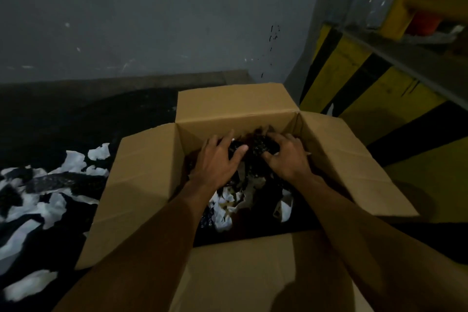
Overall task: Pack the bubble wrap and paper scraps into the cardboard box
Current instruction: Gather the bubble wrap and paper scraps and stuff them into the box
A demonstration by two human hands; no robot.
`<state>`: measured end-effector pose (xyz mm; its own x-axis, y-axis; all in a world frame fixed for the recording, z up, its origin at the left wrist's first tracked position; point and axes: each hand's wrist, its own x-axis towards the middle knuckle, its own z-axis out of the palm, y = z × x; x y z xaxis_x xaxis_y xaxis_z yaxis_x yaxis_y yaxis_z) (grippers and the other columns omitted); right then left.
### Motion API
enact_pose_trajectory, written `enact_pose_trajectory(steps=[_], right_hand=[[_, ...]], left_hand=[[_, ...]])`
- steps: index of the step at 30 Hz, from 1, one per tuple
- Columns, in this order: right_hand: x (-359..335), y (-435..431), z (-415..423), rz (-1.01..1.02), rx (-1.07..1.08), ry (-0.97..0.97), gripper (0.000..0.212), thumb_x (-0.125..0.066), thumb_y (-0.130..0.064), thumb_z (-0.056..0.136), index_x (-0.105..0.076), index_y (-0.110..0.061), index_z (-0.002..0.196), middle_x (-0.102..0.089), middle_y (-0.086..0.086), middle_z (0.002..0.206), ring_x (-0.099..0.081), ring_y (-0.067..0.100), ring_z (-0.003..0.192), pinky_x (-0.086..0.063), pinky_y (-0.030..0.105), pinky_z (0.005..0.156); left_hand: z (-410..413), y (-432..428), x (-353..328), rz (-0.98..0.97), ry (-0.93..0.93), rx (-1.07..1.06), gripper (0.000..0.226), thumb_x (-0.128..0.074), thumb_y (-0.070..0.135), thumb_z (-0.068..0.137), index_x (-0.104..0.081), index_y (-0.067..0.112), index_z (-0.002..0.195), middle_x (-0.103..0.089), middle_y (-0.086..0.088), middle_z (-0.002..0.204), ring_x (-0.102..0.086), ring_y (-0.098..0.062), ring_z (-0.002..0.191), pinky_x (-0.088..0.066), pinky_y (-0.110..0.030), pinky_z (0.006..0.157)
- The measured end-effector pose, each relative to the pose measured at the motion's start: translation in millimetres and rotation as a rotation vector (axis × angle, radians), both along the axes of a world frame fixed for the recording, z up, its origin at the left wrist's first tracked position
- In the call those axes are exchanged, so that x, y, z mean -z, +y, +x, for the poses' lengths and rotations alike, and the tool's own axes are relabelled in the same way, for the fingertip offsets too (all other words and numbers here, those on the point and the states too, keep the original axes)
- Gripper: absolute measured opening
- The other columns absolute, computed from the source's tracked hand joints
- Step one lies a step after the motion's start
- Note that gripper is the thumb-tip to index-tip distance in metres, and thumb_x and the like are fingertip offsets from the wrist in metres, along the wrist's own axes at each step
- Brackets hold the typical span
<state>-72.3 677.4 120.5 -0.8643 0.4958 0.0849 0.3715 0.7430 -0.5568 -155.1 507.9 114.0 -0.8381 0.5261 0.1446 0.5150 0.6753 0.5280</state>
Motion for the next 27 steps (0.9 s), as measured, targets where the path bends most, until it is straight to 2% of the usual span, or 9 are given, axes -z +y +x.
enact_pose_trajectory(steps=[4,8,11,14,16,20,27], right_hand=[[4.8,1.2,-9.3,-0.040,-0.011,-0.107,0.051,-0.051,-0.042,0.088,-0.045,-0.027,0.136,-0.043,0.011,0.131,-0.036,0.035,0.124,-0.032,0.044,0.105],[3.3,3.0,-13.8,-0.060,-0.037,-0.105,0.048,-0.055,-0.034,0.086,-0.046,-0.023,0.132,-0.045,0.009,0.129,-0.040,0.034,0.123,-0.035,0.047,0.105],[-1.6,1.9,-13.2,-0.028,-0.064,-0.087,0.051,-0.062,-0.032,0.084,-0.050,-0.018,0.131,-0.049,0.008,0.133,-0.042,0.031,0.125,-0.028,0.043,0.112],[-10.3,-1.7,-9.7,-0.049,-0.054,-0.034,0.047,-0.060,-0.027,0.084,-0.053,-0.015,0.128,-0.052,0.006,0.131,-0.044,0.028,0.122,-0.036,0.038,0.105],[-16.1,-2.3,-7.7,-0.021,-0.059,-0.057,0.045,-0.057,-0.019,0.082,-0.053,-0.016,0.127,-0.052,0.002,0.128,-0.043,0.027,0.122,-0.035,0.038,0.105],[-25.4,-0.2,-2.8,0.024,-0.040,-0.064,0.048,-0.060,-0.007,0.078,-0.055,-0.015,0.125,-0.053,0.008,0.132,-0.053,0.030,0.117,-0.047,0.036,0.094],[-44.1,-9.5,19.8,0.073,-0.045,0.031,0.037,-0.057,-0.019,0.089,-0.056,-0.014,0.125,-0.053,0.012,0.131,-0.054,0.031,0.112,-0.045,0.034,0.089]], left_hand=[[-5.6,-2.0,3.5,-0.015,0.007,-0.009,0.047,-0.035,0.034,0.096,-0.035,0.024,0.142,-0.044,-0.009,0.128,-0.040,-0.027,0.121,-0.036,-0.048,0.102],[-12.5,-6.4,4.5,-0.019,0.002,0.033,0.043,-0.040,0.020,0.096,-0.037,0.017,0.140,-0.046,-0.011,0.133,-0.045,-0.029,0.120,-0.037,-0.044,0.103],[-13.6,-8.3,2.4,0.007,-0.008,0.034,0.040,-0.039,0.025,0.100,-0.040,0.015,0.138,-0.046,-0.010,0.135,-0.047,-0.028,0.121,-0.039,-0.040,0.101],[-12.3,-9.8,-1.7,0.011,0.009,0.020,0.038,-0.041,0.027,0.100,-0.045,0.012,0.135,-0.048,-0.011,0.133,-0.047,-0.028,0.120,-0.041,-0.039,0.100],[-11.0,-11.6,-6.7,0.013,0.030,0.029,0.036,-0.042,0.021,0.099,-0.048,0.011,0.133,-0.049,-0.011,0.131,-0.050,-0.028,0.117,-0.041,-0.038,0.098],[-6.5,-15.7,-20.6,0.006,0.069,0.038,0.037,-0.046,0.012,0.097,-0.049,0.013,0.133,-0.050,-0.010,0.133,-0.051,-0.029,0.115,-0.042,-0.037,0.099],[15.6,-30.2,-48.7,0.044,0.148,-0.007,0.036,-0.051,0.027,0.095,-0.055,0.012,0.128,-0.055,-0.010,0.127,-0.056,-0.029,0.107,-0.047,-0.039,0.090]])
